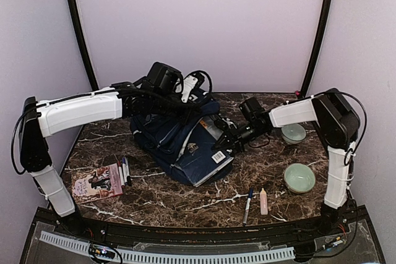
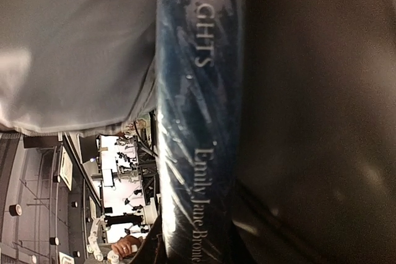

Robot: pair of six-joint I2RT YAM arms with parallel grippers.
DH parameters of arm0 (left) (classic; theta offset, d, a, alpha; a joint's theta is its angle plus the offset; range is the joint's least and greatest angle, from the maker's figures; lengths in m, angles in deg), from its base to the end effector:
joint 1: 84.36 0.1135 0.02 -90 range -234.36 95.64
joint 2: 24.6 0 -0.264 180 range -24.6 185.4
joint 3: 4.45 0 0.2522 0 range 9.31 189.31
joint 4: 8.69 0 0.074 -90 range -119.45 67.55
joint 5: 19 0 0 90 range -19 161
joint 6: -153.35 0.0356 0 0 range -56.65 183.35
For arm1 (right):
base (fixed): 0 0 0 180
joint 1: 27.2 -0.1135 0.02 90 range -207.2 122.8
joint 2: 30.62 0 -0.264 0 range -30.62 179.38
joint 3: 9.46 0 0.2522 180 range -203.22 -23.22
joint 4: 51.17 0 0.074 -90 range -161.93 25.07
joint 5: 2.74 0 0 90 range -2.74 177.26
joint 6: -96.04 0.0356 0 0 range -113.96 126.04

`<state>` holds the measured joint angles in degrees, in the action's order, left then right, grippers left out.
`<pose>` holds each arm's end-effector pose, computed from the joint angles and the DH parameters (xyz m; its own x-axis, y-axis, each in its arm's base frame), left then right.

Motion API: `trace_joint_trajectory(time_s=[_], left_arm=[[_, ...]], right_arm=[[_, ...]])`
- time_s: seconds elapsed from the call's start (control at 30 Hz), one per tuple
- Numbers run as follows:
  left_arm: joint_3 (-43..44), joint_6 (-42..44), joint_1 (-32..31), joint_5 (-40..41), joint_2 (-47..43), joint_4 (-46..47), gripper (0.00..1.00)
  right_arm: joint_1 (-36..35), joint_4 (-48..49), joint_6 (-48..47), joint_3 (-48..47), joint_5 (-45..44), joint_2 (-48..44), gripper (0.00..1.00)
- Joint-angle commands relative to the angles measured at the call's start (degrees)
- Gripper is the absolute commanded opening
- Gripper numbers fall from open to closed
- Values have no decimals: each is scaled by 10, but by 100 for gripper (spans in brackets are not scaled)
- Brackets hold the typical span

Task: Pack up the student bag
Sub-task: Place the book in the largest pocket of the bag.

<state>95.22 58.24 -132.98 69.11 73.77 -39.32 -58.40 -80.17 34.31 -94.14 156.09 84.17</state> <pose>0.2676 -0.3055 0.3267 -0.3910 0.3092 -0.8669 0.7370 0.6693 -0.0937 0.3193 0.2322 0.1521 -0.9290 -0.3627 -0.0731 -0.1778 0.2642 0.9479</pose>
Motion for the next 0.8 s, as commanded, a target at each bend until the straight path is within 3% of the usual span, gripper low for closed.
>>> trace_joint_trajectory(time_s=[0.0, 0.13, 0.27, 0.37, 0.6, 0.7, 0.77], left_arm=[[-3, 17, 0, -26, -71, 53, 0], [-11, 20, -1, -23, -80, 49, 0], [-18, 19, -1, -24, -88, 45, 0], [-28, 17, -1, -24, -96, 49, 0], [-37, 14, -1, -20, -103, 47, 0], [-43, 13, -1, -16, -108, 47, 0], [-48, 13, -1, -13, -111, 48, 0]], right_arm=[[-2, 35, -22, -73, 29, 31, 0], [-1, 99, 35, -102, 32, 57, 0], [-1, 263, 183, -87, 27, 66, 0], [-1, 339, 241, -88, 24, 85, 0], [-1, 326, 243, -135, -2, 133, 0], [-2, 256, 191, -159, -26, 140, 0], [-2, 189, 141, -175, -51, 138, 9]])
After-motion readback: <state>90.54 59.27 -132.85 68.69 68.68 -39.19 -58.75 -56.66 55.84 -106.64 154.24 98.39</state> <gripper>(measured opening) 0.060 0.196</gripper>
